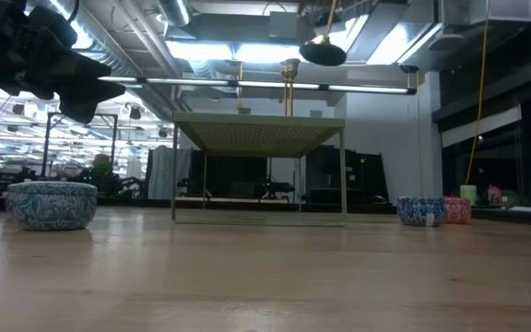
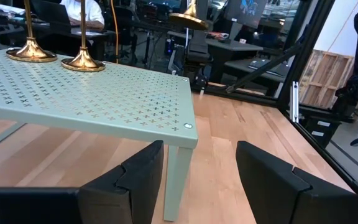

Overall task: Pick & Place candle stick holders
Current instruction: Align the gold candle holder with the other gold candle holders on the shelf

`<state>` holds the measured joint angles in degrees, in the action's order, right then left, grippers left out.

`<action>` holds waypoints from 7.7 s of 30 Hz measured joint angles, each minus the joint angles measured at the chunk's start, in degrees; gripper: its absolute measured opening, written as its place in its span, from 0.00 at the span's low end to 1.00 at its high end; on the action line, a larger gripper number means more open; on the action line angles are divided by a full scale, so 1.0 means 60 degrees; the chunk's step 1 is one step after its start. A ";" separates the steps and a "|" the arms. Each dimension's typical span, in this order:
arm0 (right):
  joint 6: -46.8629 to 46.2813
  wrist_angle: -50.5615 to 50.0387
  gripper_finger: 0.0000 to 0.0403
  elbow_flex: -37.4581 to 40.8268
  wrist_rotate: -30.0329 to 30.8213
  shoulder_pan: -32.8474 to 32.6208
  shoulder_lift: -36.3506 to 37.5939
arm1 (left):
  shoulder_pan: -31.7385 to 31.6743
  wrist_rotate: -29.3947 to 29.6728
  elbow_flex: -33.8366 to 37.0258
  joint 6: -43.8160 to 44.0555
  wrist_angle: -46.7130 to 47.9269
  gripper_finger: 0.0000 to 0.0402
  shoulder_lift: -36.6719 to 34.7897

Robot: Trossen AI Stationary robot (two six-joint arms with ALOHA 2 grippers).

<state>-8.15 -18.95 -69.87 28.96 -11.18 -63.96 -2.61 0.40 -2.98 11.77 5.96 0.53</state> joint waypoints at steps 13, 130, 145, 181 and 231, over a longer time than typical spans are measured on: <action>-0.0056 0.0076 0.05 0.0004 -0.0111 0.1331 -0.1100 | -0.0001 0.0000 0.0000 -0.0004 0.0000 0.50 -0.0003; -0.2595 -0.0323 0.71 0.0004 -0.2995 0.0113 -0.2659 | 0.0002 -0.0450 -0.0002 0.4065 -0.2699 0.50 0.0018; -0.2570 -0.0439 0.71 0.0004 -0.3514 0.0211 -0.2696 | 0.1487 -0.2591 -0.6681 -0.0633 0.4892 0.38 0.4677; -0.2536 -0.0618 0.71 0.0004 -0.3768 0.0070 -0.2685 | 0.6999 -0.1420 -0.9249 0.0752 0.5476 0.47 1.1458; -0.0792 0.2881 0.71 0.0000 -0.4366 0.0062 -0.3249 | 0.3682 0.3234 -1.2501 0.1780 0.3039 0.22 1.2742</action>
<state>-12.91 -1.66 -69.87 2.76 -10.81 -83.46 19.48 19.81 -77.99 22.45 24.19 76.99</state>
